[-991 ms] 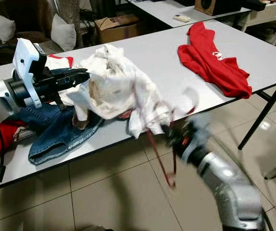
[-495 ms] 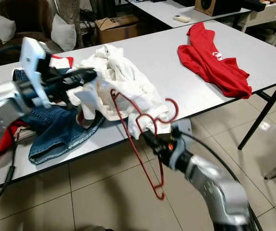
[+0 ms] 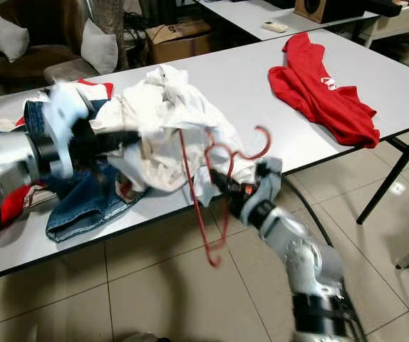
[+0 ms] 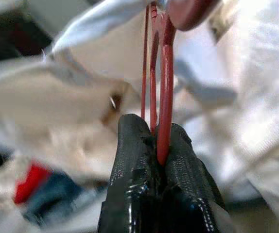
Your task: Hang hanger
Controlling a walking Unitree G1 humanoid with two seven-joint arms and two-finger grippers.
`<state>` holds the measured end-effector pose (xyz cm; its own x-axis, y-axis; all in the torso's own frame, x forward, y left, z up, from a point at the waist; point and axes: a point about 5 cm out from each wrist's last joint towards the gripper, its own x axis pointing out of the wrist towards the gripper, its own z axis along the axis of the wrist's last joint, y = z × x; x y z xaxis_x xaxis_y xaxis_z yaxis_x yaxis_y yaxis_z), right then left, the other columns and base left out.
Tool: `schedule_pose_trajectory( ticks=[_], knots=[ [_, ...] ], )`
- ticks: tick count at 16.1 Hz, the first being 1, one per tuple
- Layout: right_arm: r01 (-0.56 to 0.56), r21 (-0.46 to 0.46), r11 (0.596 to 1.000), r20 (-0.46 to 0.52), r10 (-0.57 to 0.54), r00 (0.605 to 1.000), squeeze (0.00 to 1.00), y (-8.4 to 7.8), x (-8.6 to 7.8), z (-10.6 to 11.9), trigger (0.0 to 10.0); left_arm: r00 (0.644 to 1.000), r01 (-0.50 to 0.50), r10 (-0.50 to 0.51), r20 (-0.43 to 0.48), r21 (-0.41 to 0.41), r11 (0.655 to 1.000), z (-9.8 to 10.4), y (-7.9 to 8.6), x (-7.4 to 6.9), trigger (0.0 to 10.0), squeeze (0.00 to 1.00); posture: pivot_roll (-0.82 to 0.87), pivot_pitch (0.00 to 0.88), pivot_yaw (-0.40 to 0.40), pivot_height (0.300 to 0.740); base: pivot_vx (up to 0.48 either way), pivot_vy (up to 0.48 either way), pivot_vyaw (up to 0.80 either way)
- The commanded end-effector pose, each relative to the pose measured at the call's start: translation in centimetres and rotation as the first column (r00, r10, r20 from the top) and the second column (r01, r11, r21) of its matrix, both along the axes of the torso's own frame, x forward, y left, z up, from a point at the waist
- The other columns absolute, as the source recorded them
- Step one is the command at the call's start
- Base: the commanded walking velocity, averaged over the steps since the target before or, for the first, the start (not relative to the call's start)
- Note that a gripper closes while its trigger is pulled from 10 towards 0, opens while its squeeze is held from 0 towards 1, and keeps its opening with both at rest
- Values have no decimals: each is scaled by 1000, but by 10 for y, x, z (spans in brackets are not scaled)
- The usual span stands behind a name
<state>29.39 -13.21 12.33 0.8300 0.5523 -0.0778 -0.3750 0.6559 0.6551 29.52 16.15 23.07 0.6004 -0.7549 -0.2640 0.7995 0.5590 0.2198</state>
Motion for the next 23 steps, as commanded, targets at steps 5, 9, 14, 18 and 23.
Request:
schedule_pose_trajectory(
  ticks=[5, 9, 14, 18, 23],
  knots=[
    [136, 431, 892, -40, -132, 990, 0, 35, 32, 20, 10000, 972, 183, -189, -137, -55, 982, -20, -30, -30, 0, 0, 45, 0, 95, 740, 0, 0, 0],
    [196, 574, 795, -112, -160, 981, 0, 43, 45, 23, 10000, 962, 189, -193, -193, -42, 981, -29, -25, -43, 0, 0, 89, 0, 68, 740, 0, 0, 0],
    [231, 646, 728, -169, -159, 973, 0, 65, 62, 31, 10000, 939, 236, -253, -231, -101, 967, -28, -38, -53, 0, 0, 128, 0, 53, 740, 0, 0, 0],
    [233, 670, 705, -201, -130, 971, 0, 97, 70, 40, 10000, 883, 348, -383, -273, -168, 922, -29, -68, -66, 0, 0, 142, 0, 57, 740, 0, 0, 0],
    [214, 711, 670, -202, -97, 975, 0, 106, 71, 44, 10000, 915, 243, -280, -291, -157, 957, -31, -60, -52, 0, 0, 134, 0, 60, 740, 0, 0, 0]
  ],
)
